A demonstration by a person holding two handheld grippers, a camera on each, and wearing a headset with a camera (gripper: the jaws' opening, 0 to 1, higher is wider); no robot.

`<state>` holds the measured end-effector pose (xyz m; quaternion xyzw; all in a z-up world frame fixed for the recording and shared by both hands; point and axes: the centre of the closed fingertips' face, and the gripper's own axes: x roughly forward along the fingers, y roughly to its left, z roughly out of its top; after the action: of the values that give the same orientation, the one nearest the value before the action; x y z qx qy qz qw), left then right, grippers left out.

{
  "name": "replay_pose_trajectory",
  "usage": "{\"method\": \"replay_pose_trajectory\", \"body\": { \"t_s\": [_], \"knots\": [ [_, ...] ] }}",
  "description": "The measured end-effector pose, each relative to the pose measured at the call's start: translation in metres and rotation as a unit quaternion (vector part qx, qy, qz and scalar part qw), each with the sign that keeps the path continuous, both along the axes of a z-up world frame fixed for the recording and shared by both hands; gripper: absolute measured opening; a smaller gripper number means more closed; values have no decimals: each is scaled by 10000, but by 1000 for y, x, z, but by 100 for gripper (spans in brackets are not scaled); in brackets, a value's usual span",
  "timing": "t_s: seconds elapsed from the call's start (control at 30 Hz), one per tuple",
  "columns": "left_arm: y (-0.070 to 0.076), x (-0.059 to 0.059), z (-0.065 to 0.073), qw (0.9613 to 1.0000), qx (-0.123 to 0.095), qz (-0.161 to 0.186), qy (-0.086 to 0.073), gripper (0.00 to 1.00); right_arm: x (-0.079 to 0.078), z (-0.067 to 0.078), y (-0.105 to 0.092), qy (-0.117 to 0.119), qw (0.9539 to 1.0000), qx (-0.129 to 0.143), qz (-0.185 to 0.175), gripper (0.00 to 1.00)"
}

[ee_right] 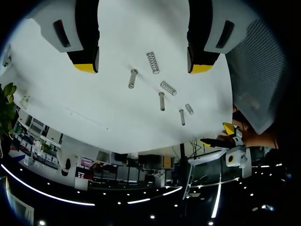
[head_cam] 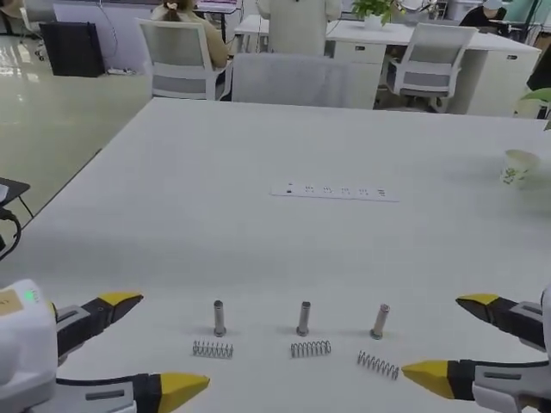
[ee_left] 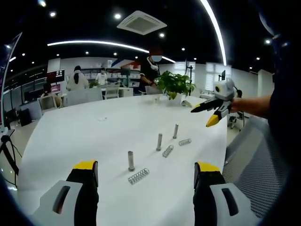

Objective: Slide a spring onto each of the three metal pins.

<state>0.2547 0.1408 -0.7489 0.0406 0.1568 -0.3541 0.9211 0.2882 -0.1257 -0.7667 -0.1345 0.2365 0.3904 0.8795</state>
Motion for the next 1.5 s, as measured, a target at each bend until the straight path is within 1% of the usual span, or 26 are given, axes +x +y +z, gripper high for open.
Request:
{"method": "replay_pose_trajectory", "body": {
  "t_s": [0.17,0.4,0.5,0.63,0.7,0.77,1.0,1.1,1.2,1.5],
  "knots": [
    [1,-1,0,10000,-4,3,-3,80,-2,-8,-2,85,9999,-64,2,76],
    [2,-1,2,10000,-3,28,-18,80,-1,-17,-2,183,9998,-76,9,73],
    [3,-1,2,10000,2,39,-21,80,-1,-24,-2,253,9995,-163,35,72],
    [4,-2,2,10000,1,59,-18,80,-1,-31,-1,324,9993,-158,55,70],
    [5,-3,1,10000,10,74,-11,80,-1,-34,0,365,9991,-206,93,69],
    [6,-3,1,10000,9,87,-11,80,-2,-37,1,400,9988,-263,133,67],
    [8,-4,2,9999,19,126,-14,80,1,-44,3,499,9980,-321,208,59],
    [8,-5,2,9999,19,136,-12,80,1,-49,4,554,9972,-430,262,56],
    [8,-5,2,9999,28,143,-5,80,1,-52,5,586,9969,-438,294,53],
    [9,-6,2,9998,48,168,10,80,3,-60,8,661,9954,-555,417,39]
  ]
}}
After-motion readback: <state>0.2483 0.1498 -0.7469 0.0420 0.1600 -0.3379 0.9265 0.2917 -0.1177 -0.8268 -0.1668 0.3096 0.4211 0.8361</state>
